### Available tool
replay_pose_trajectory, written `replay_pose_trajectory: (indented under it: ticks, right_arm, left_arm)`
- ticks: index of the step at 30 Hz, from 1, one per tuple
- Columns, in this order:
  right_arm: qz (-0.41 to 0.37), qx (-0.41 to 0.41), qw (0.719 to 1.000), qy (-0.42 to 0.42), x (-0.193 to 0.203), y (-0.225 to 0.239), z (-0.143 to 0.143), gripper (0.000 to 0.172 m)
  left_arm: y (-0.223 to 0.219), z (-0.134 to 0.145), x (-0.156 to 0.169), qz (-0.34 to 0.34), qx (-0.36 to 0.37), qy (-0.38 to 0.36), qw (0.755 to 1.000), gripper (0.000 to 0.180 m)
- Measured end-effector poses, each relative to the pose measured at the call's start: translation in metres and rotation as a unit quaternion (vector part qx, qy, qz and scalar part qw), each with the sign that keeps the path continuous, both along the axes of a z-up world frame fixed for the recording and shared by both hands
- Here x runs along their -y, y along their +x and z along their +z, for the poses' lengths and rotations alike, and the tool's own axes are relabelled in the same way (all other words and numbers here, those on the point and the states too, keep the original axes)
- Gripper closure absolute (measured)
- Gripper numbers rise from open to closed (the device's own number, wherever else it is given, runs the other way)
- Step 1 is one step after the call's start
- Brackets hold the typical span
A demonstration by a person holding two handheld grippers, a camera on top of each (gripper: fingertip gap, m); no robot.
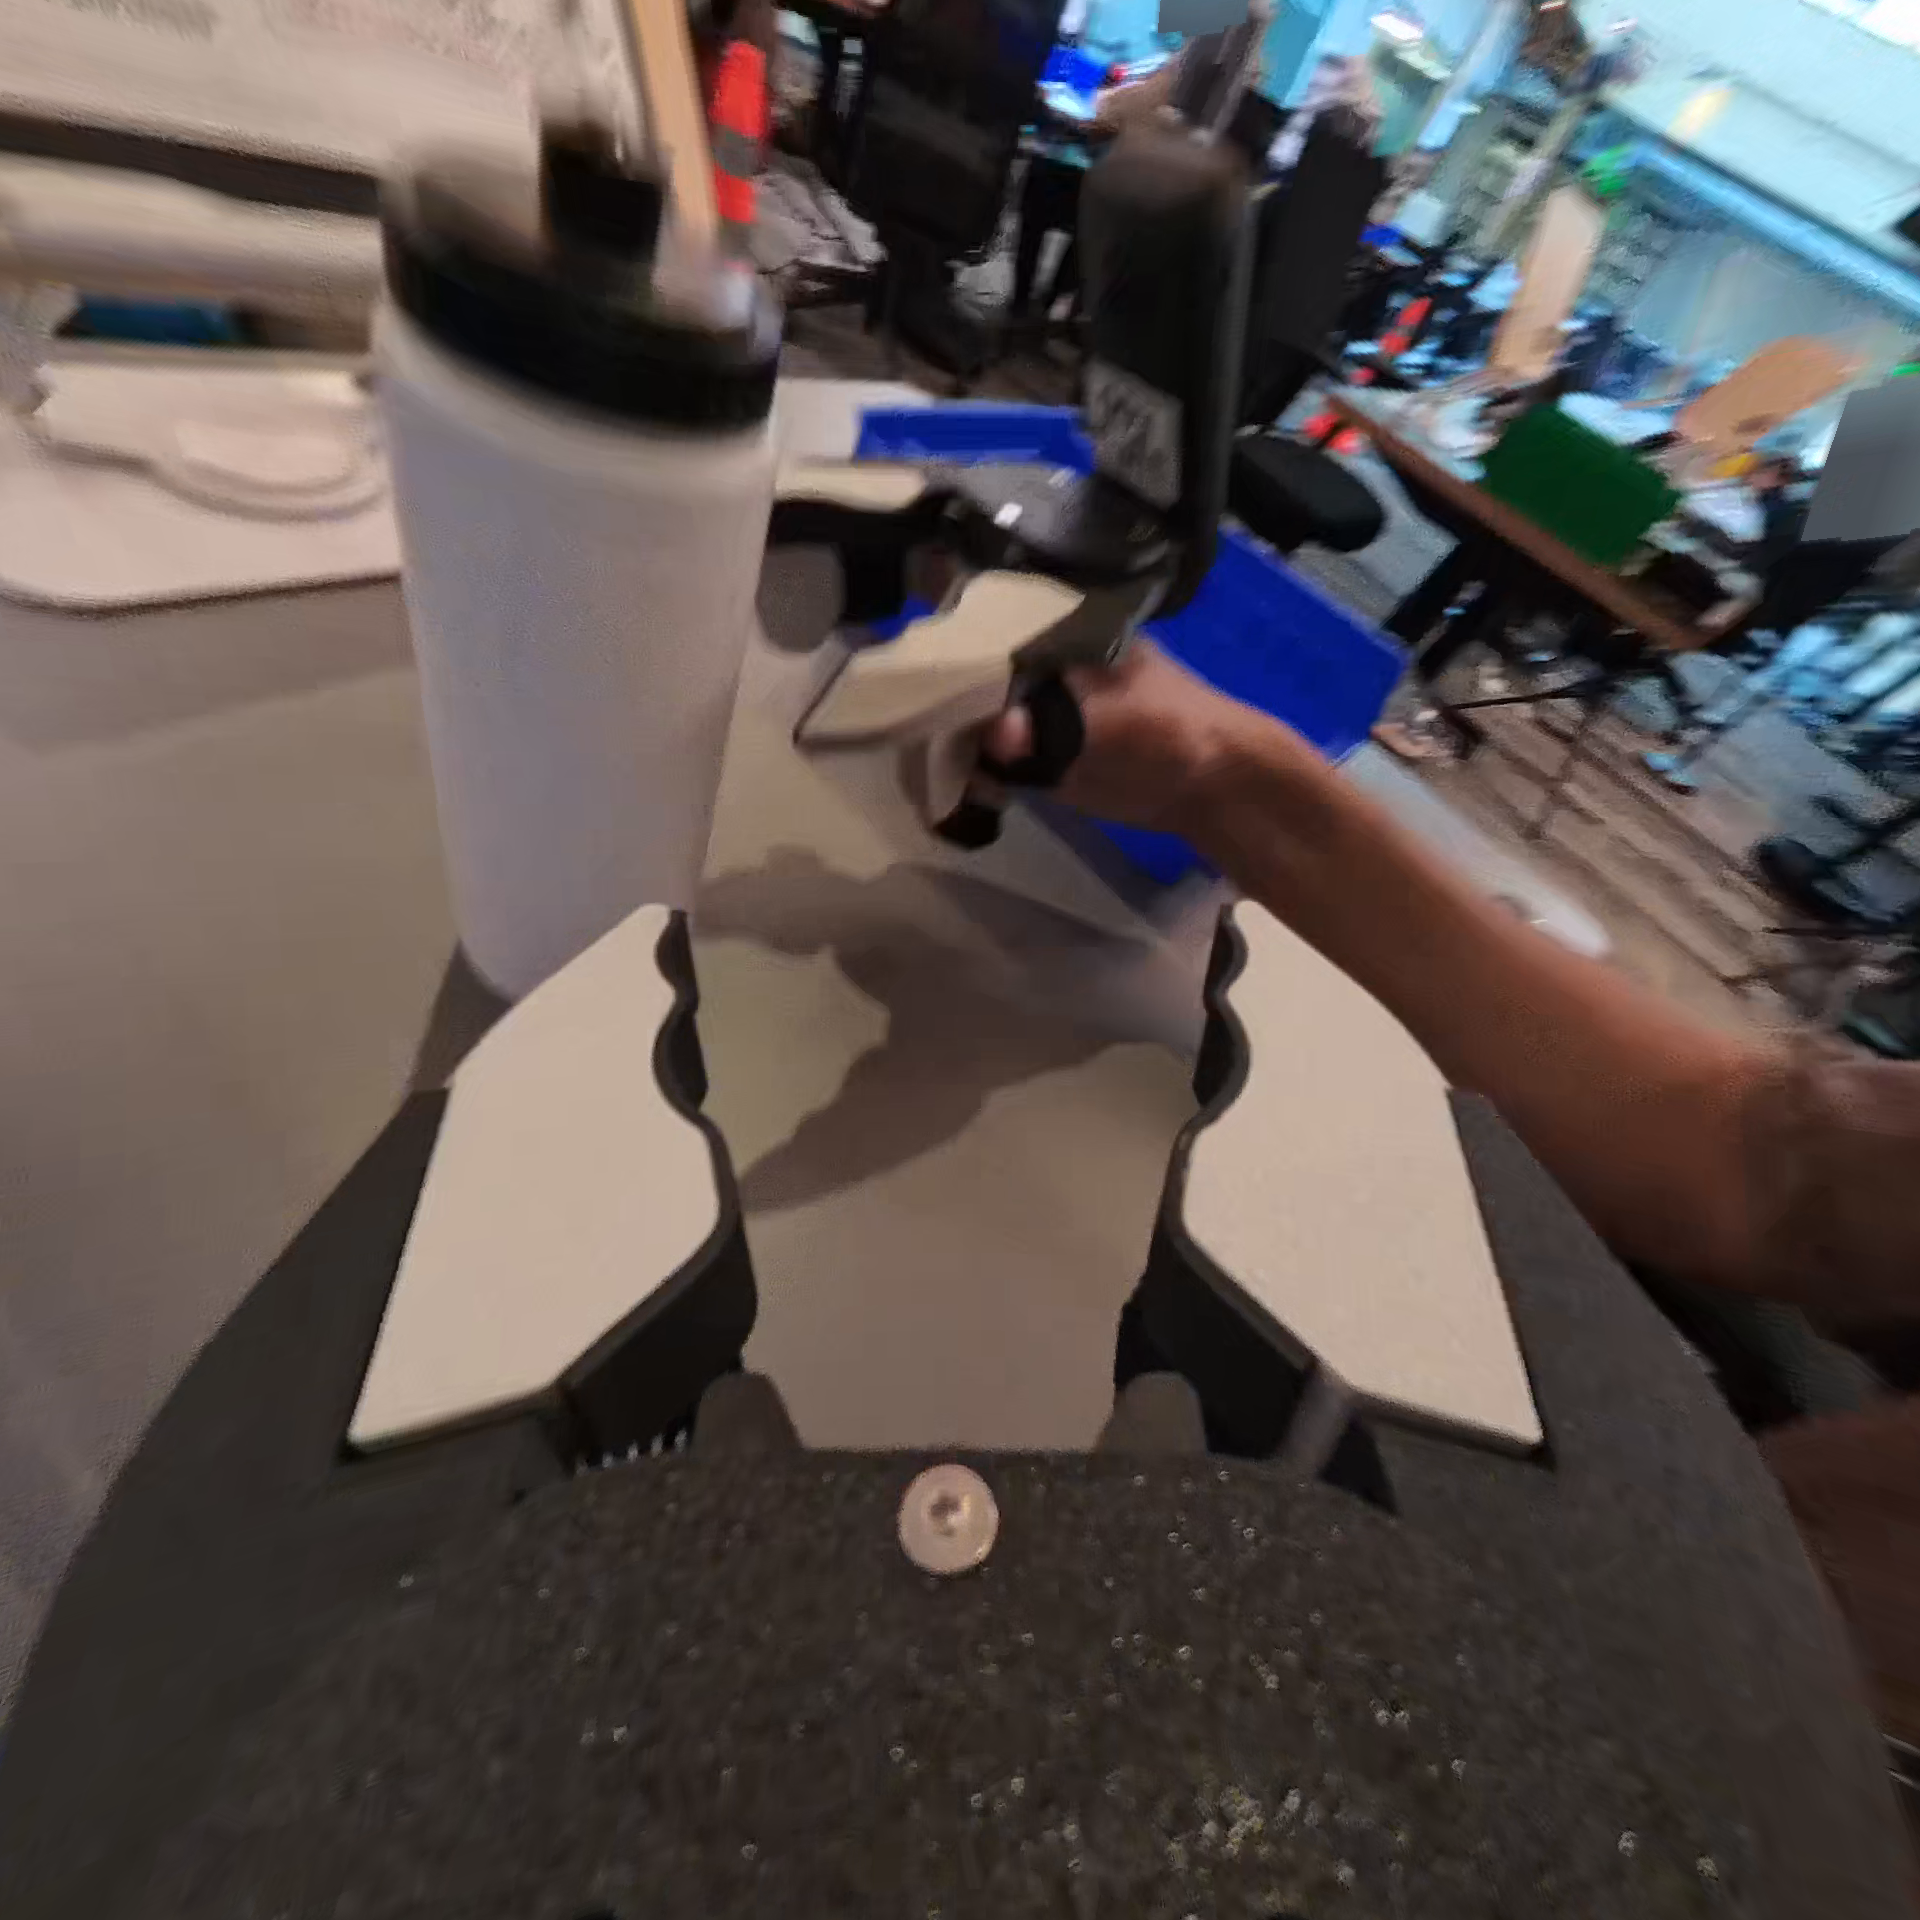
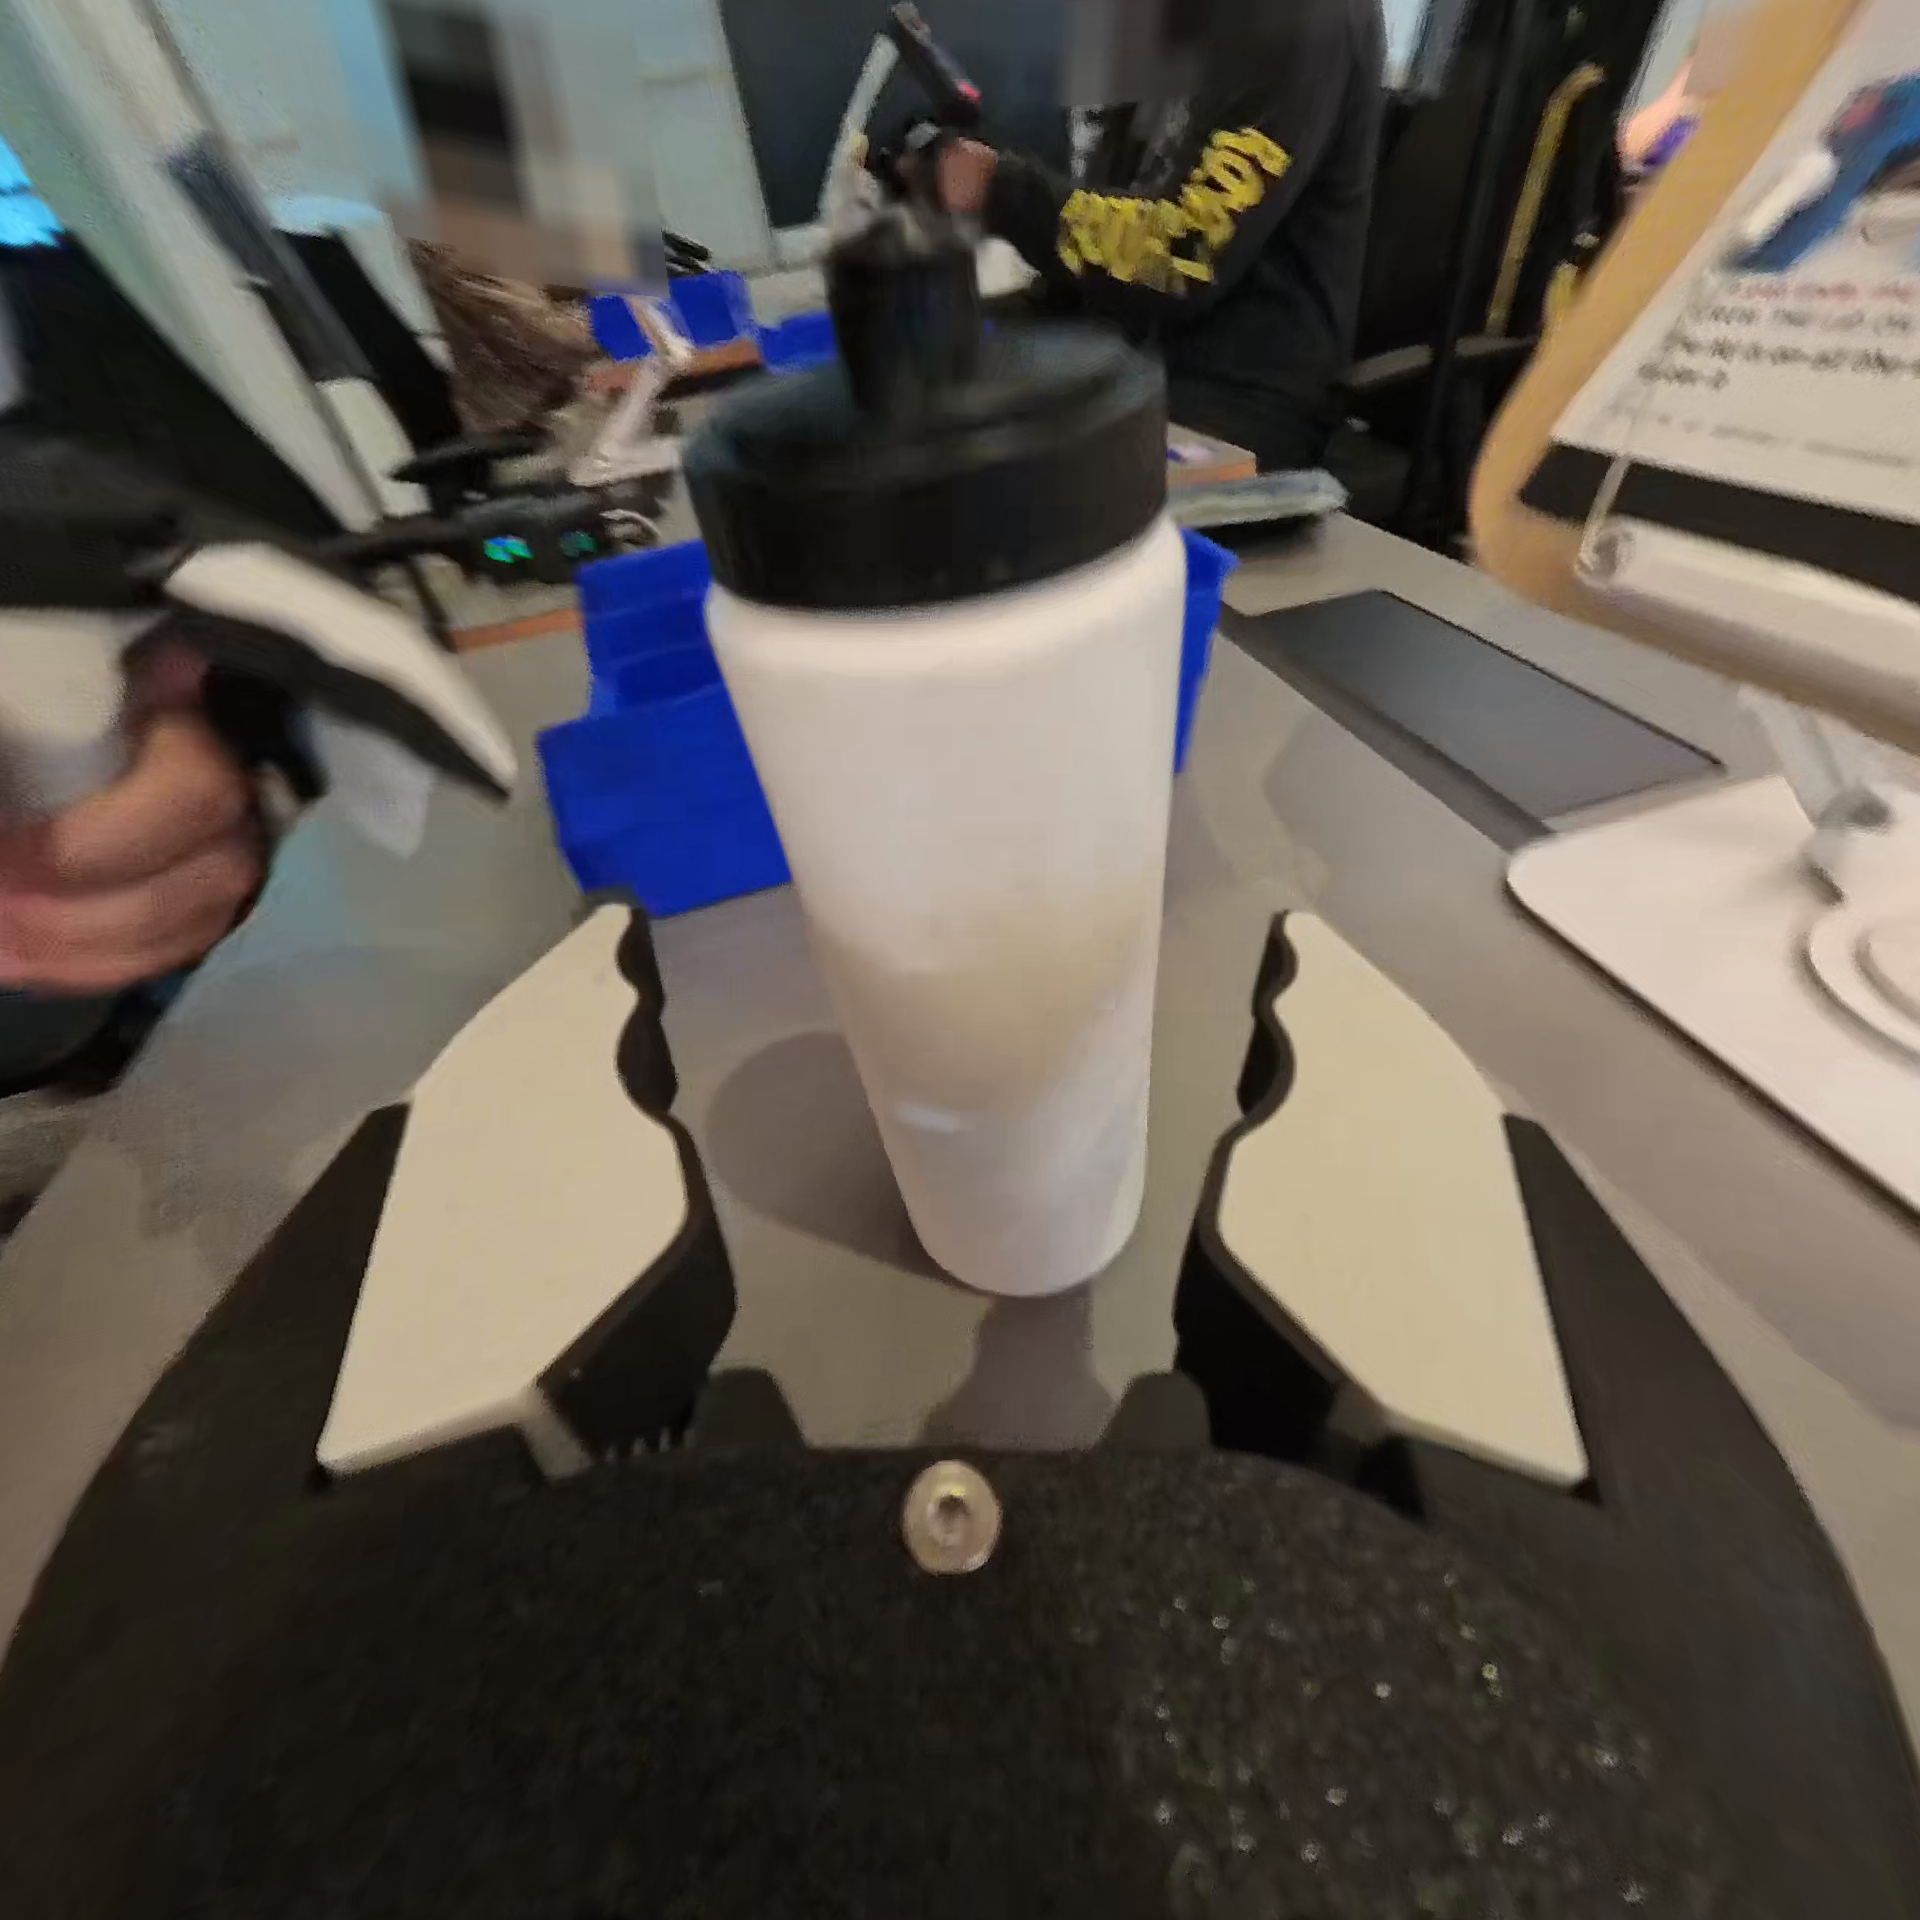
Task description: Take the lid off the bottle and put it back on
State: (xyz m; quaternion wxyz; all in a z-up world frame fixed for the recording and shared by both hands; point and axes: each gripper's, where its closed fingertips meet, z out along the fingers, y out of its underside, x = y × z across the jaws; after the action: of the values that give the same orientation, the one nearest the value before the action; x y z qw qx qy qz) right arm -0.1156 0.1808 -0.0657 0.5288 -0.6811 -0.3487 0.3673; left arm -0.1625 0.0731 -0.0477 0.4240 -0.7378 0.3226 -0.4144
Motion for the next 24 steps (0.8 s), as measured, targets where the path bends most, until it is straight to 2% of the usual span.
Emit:
replay_pose_trajectory:
  ticks: [3, 7, 9, 12, 17, 20, 22, 24]
  right_arm:
    - [-0.088, 0.038, 0.995, 0.002, -0.002, 0.004, -0.028, 0.063]
    - [-0.169, 0.064, 0.983, 0.013, -0.001, 0.0, -0.048, 0.063]
    - [-0.191, 0.057, 0.98, 0.012, -0.001, -0.004, -0.048, 0.063]
    - [-0.219, 0.049, 0.974, 0.016, -0.003, -0.007, -0.044, 0.063]
    - [-0.253, 0.021, 0.967, 0.027, -0.021, -0.013, -0.028, 0.059]
    - [-0.255, 0.035, 0.965, 0.041, -0.038, -0.023, -0.019, 0.056]
    - [-0.25, 0.066, 0.964, 0.06, -0.043, -0.027, -0.018, 0.075]
    - [-0.246, 0.075, 0.965, 0.048, -0.044, -0.028, -0.019, 0.076]
  left_arm:
    - [-0.009, -0.037, 0.014, 0.055, -0.018, 0.045, 0.997, 0.088]
    - [-0.016, -0.057, 0.025, 0.072, -0.009, 0.046, 0.996, 0.087]
    - [-0.022, -0.051, 0.022, 0.07, -0.01, 0.046, 0.996, 0.083]
    - [-0.035, -0.046, 0.015, 0.079, 0.007, 0.059, 0.995, 0.088]
    - [-0.038, -0.05, 0.014, 0.07, 0.04, 0.009, 0.997, 0.091]
    - [-0.031, -0.052, 0.018, 0.051, 0.05, -0.013, 0.997, 0.091]
    - [-0.027, -0.055, 0.02, 0.045, 0.041, -0.016, 0.998, 0.092]
    - [-0.025, -0.06, 0.022, 0.038, 0.027, -0.016, 0.999, 0.092]
